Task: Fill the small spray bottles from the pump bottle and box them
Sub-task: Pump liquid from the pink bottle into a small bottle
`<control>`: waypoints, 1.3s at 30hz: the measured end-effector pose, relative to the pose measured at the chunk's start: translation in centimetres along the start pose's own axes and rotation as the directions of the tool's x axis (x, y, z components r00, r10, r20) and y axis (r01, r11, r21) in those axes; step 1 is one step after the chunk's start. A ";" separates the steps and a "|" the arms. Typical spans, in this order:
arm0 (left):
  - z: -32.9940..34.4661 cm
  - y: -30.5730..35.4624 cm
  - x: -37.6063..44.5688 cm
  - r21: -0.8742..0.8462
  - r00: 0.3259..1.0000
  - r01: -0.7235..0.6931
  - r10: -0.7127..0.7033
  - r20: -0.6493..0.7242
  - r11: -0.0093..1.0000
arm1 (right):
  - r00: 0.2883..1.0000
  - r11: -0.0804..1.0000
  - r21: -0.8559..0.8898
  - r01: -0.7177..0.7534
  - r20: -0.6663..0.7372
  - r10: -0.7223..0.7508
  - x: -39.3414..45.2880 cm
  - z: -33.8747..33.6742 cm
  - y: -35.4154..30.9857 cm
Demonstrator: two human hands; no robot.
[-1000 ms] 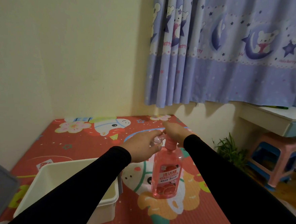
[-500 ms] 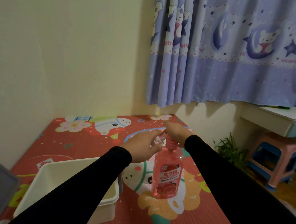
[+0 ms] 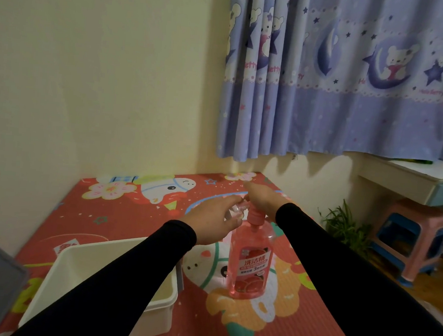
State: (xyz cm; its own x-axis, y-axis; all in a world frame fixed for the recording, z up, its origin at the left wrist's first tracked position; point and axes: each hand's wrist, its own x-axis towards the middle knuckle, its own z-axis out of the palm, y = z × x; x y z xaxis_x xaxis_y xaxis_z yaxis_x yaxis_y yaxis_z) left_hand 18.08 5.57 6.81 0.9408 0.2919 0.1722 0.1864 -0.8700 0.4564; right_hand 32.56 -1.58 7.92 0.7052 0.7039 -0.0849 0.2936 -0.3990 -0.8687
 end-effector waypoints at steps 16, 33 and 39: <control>0.4 -0.4 0.2 -0.033 1.000 -0.010 0.010 -0.003 0.999 | 1.000 1.000 -0.019 -0.009 -0.010 0.009 0.1 -0.1 0.1; -0.3 -0.8 0.0 -0.159 0.995 -0.019 0.004 -0.097 0.987 | 0.979 0.987 -0.149 0.067 -0.182 -0.094 -0.8 -0.8 -1.7; 0.1 -1.1 -0.2 -0.184 0.995 -0.004 -0.015 -0.102 0.983 | 0.978 0.998 0.022 0.055 -0.201 -0.049 -0.4 -1.0 -1.4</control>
State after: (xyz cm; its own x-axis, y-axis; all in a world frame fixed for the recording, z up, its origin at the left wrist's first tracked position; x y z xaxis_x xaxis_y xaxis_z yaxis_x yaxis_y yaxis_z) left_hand 17.73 6.44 6.22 0.9041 0.3437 0.2538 0.1269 -0.7832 0.6087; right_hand 32.55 -1.88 9.63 0.8050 0.5904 0.0579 0.3179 -0.3470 -0.8823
